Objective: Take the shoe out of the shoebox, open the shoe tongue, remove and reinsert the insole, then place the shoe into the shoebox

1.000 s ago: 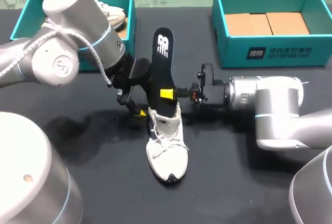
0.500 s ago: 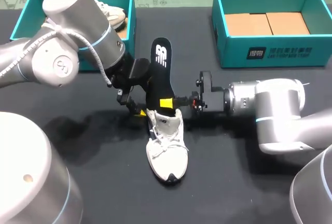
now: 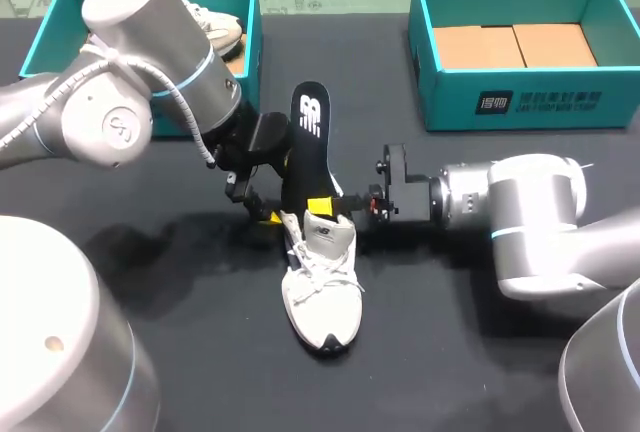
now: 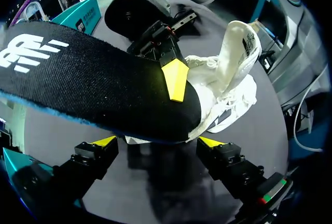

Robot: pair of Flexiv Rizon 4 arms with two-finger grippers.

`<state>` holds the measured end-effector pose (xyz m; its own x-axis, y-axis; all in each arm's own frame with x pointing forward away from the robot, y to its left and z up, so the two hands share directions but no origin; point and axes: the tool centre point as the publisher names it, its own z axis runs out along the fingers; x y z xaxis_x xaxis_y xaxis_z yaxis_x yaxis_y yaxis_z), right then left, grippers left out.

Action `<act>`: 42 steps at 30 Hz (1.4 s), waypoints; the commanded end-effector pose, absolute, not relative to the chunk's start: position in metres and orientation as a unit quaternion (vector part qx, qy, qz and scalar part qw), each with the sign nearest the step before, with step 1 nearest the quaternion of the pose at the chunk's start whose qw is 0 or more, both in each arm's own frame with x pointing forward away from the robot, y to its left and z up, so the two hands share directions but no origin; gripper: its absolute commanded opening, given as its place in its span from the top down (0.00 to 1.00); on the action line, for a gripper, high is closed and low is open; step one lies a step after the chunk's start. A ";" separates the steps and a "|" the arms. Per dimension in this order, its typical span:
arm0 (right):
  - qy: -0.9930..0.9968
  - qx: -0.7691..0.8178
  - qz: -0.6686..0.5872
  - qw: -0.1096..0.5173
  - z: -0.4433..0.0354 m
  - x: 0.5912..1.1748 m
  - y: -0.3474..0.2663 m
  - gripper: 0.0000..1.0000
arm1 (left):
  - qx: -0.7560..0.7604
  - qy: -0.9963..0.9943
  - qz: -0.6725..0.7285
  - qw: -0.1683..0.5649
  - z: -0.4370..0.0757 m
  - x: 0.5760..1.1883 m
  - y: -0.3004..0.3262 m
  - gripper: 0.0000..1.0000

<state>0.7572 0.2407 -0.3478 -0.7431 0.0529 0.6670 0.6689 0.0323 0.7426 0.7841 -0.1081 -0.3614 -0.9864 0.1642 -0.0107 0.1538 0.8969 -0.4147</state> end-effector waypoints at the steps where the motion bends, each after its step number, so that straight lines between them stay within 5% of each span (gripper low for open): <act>1: -0.681 -0.256 -0.643 0.239 -0.351 0.754 0.246 1.00 | -0.082 -0.974 0.212 0.012 -0.362 0.783 -0.108 0.00; 8: -0.688 -0.246 -0.640 0.238 -0.344 0.762 0.248 1.00 | -0.082 -0.974 0.212 0.012 -0.362 0.783 -0.108 0.00; 12: -0.689 -0.244 -0.640 0.239 -0.344 0.762 0.248 0.90 | -0.082 -0.974 0.212 0.012 -0.362 0.783 -0.108 0.00; 27: -0.698 -0.236 -0.636 0.229 -0.333 0.764 0.247 0.76 | -0.082 -0.974 0.212 0.012 -0.362 0.783 -0.108 0.00; 42: -0.717 -0.218 -0.621 0.229 -0.313 0.783 0.248 0.73 | -0.082 -0.974 0.212 0.012 -0.362 0.783 -0.108 0.00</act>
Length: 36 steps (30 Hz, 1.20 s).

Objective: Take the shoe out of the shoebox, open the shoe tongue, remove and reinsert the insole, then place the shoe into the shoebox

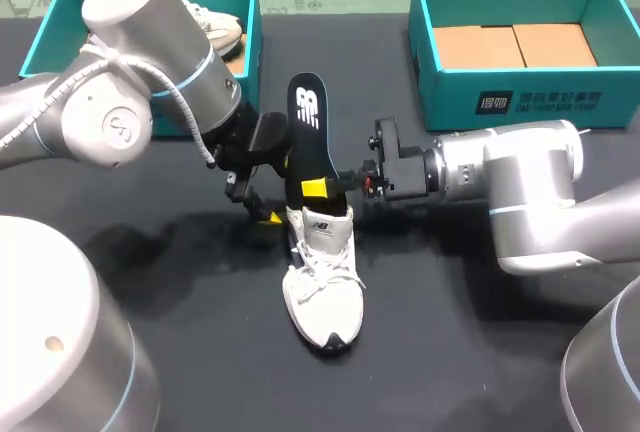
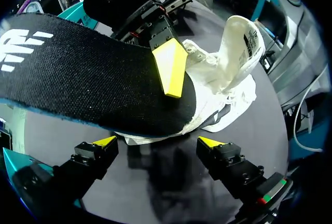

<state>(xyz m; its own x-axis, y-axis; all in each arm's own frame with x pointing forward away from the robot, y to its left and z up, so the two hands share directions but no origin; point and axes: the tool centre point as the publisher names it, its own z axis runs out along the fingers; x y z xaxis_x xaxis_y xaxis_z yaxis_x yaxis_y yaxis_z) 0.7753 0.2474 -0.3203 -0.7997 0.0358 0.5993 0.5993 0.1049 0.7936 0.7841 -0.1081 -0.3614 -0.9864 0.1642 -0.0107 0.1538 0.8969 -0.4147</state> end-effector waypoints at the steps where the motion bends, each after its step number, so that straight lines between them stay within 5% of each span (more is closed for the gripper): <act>1: -0.718 -0.218 -0.620 0.229 -0.312 0.785 0.247 0.73 | -0.082 -0.974 0.212 0.012 -0.362 0.783 -0.108 0.00; 12: -0.717 -0.215 -0.622 0.228 -0.306 0.798 0.246 0.78 | -0.082 -0.974 0.212 0.012 -0.362 0.783 -0.108 0.00; 13: -0.716 -0.216 -0.623 0.230 -0.307 0.799 0.246 0.82 | -0.082 -0.974 0.212 0.012 -0.362 0.783 -0.108 0.00; 14: -0.714 -0.217 -0.624 0.231 -0.308 0.798 0.246 0.98 | -0.082 -0.974 0.212 0.012 -0.362 0.783 -0.108 0.00; 15: -0.712 -0.219 -0.625 0.234 -0.310 0.798 0.246 1.00 | -0.082 -0.974 0.212 0.012 -0.362 0.783 -0.108 0.00; 36: -0.688 -0.270 -0.607 0.290 -0.349 0.763 0.248 1.00 | -0.082 -0.974 0.212 0.012 -0.362 0.783 -0.108 0.00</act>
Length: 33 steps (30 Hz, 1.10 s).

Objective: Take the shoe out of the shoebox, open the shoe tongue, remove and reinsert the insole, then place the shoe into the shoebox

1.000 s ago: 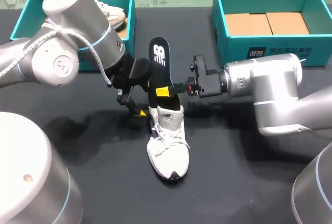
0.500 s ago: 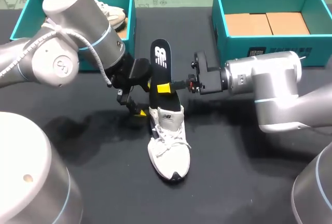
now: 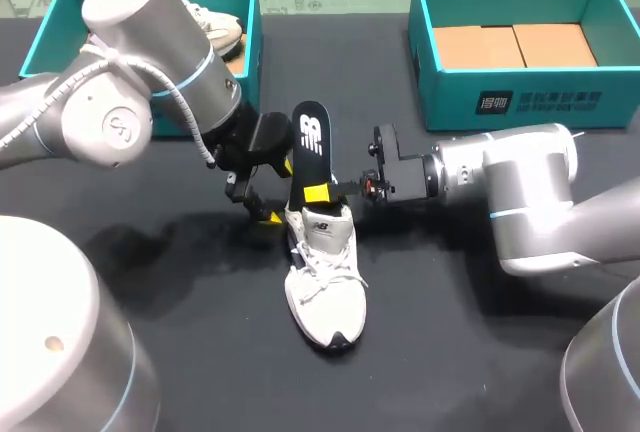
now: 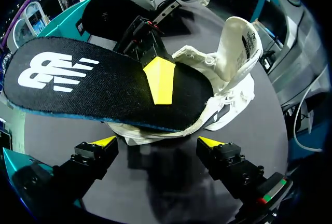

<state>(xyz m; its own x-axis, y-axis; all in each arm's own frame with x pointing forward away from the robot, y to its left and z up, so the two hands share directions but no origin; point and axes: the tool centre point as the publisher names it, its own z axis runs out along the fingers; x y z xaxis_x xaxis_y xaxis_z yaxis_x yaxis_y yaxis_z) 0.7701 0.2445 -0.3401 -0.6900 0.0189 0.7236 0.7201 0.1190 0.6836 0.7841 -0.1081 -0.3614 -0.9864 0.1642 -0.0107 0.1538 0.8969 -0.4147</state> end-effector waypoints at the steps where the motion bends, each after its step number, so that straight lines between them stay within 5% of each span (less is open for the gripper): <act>1: -0.687 -0.272 -0.608 0.290 -0.350 0.761 0.248 1.00 | -0.082 -0.974 0.212 0.012 -0.362 0.783 -0.108 0.00; 11: -0.692 -0.271 -0.610 0.274 -0.341 0.757 0.249 1.00 | -0.082 -0.974 0.212 0.012 -0.362 0.783 -0.108 0.00; 16: -0.703 -0.256 -0.609 0.263 -0.329 0.762 0.251 0.69 | -0.082 -0.974 0.212 0.012 -0.362 0.783 -0.108 0.00; 33: -0.725 -0.241 -0.600 0.238 -0.307 0.779 0.249 0.62 | -0.082 -0.974 0.212 0.012 -0.362 0.783 -0.108 0.00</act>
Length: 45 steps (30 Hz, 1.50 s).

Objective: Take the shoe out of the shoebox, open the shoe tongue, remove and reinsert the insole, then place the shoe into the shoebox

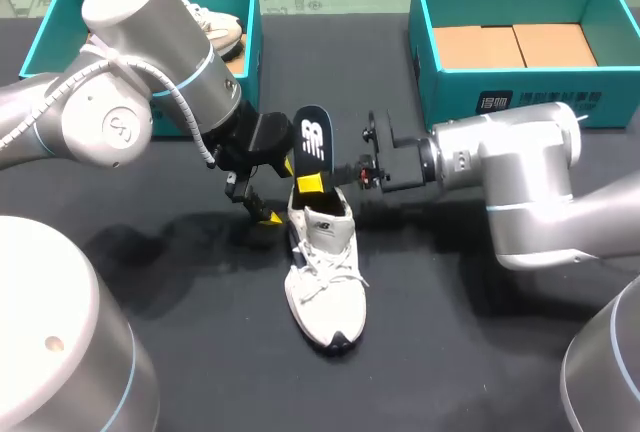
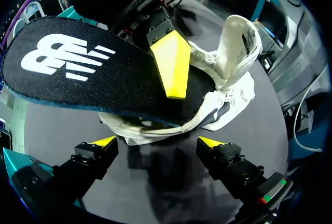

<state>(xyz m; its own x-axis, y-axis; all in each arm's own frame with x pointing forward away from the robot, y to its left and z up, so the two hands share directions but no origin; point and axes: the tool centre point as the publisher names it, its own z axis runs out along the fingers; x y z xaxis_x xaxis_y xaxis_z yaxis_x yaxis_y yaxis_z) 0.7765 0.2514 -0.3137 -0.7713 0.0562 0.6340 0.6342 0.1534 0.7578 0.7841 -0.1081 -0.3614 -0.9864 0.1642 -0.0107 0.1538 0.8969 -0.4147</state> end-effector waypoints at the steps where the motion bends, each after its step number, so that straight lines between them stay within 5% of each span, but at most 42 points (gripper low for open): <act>1: -0.726 -0.241 -0.600 0.237 -0.307 0.781 0.248 0.64 | -0.082 -0.974 0.212 0.012 -0.362 0.783 -0.108 0.00; 3: -0.726 -0.242 -0.599 0.235 -0.307 0.783 0.248 0.76 | -0.082 -0.974 0.212 0.012 -0.362 0.783 -0.108 0.00; 4: -0.726 -0.242 -0.599 0.236 -0.308 0.784 0.248 0.98 | -0.082 -0.974 0.212 0.012 -0.362 0.783 -0.108 0.00; 5: -0.726 -0.243 -0.598 0.237 -0.308 0.784 0.248 1.00 | -0.082 -0.974 0.212 0.012 -0.362 0.783 -0.108 0.00; 30: -0.701 -0.281 -0.595 0.276 -0.338 0.751 0.249 1.00 | -0.082 -0.974 0.212 0.012 -0.362 0.783 -0.108 0.00; 32: -0.705 -0.275 -0.595 0.271 -0.333 0.754 0.250 0.77 | -0.082 -0.974 0.212 0.012 -0.362 0.783 -0.108 0.00; 35: -0.712 -0.268 -0.592 0.266 -0.327 0.759 0.250 0.71 | -0.082 -0.974 0.212 0.012 -0.362 0.783 -0.108 0.00; 45: -0.732 -0.255 -0.582 0.245 -0.310 0.772 0.250 0.78 | -0.082 -0.974 0.212 0.012 -0.362 0.783 -0.108 0.00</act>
<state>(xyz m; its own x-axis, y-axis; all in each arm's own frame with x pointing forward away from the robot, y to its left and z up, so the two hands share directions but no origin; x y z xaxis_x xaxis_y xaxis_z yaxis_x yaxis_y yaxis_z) 0.7713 0.2509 -0.3155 -0.7500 0.0818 0.6563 0.6589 0.1779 0.7309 0.7841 -0.1081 -0.3614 -0.9864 0.1642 -0.0107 0.1538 0.8969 -0.4147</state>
